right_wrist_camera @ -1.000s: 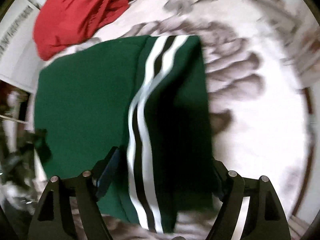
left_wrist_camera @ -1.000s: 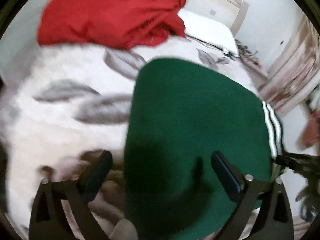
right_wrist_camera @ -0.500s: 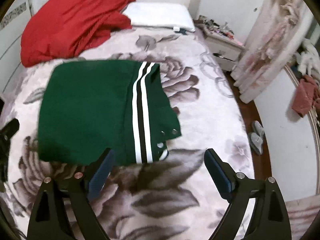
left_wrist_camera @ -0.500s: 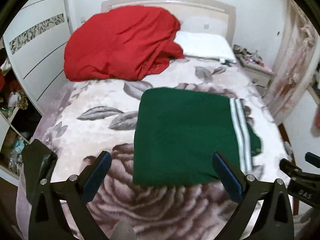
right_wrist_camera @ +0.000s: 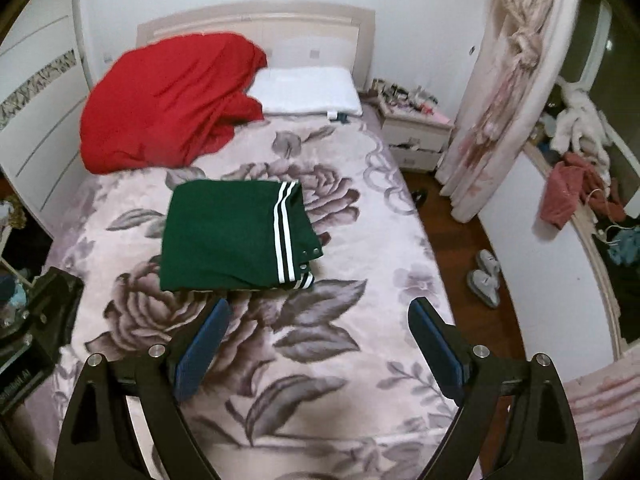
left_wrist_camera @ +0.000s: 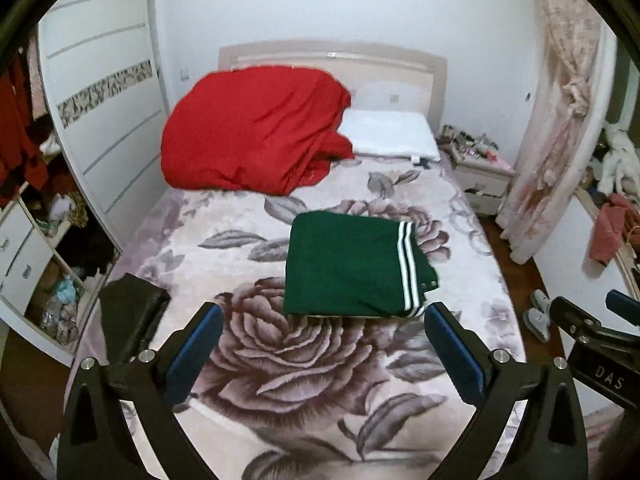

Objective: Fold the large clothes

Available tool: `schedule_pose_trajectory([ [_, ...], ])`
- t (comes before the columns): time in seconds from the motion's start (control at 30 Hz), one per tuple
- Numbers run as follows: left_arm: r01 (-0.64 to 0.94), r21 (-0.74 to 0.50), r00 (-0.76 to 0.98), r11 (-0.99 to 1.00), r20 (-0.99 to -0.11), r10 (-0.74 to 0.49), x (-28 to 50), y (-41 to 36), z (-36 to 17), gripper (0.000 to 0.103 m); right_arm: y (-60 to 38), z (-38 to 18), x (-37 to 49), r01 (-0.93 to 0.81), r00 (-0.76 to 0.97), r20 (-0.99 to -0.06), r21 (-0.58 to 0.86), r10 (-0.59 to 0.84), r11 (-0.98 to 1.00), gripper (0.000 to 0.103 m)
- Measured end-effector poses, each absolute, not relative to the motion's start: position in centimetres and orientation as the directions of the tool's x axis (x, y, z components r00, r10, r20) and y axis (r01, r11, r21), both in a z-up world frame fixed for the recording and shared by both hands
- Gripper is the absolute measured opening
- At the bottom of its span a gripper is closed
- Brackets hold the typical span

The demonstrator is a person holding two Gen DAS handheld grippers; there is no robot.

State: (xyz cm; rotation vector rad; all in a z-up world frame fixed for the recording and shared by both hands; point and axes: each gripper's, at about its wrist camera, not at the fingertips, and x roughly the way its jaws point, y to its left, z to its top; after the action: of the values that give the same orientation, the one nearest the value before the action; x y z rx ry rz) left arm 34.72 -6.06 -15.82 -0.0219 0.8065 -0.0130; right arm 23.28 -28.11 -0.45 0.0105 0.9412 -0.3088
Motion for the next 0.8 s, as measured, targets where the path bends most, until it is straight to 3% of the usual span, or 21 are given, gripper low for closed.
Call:
schedule_pose_trajectory([
  [0.37,-0.006,-0.046,0.722,0.999,-0.691,-0.027,25.3,-5.4,-8.6,0.103,-25.8,11.4,9.3,0.249,0.652,-0.716,-0.109,-0.25,0.962,0.093],
  [0.8,-0.037,-0.033,0.751,0.999,-0.661,0.006,20.2,-4.7,-5.8,0.103,-23.4,17.7,1.4,0.216,0.71,-0.665,-0.106,-0.231,0.971,0.094],
])
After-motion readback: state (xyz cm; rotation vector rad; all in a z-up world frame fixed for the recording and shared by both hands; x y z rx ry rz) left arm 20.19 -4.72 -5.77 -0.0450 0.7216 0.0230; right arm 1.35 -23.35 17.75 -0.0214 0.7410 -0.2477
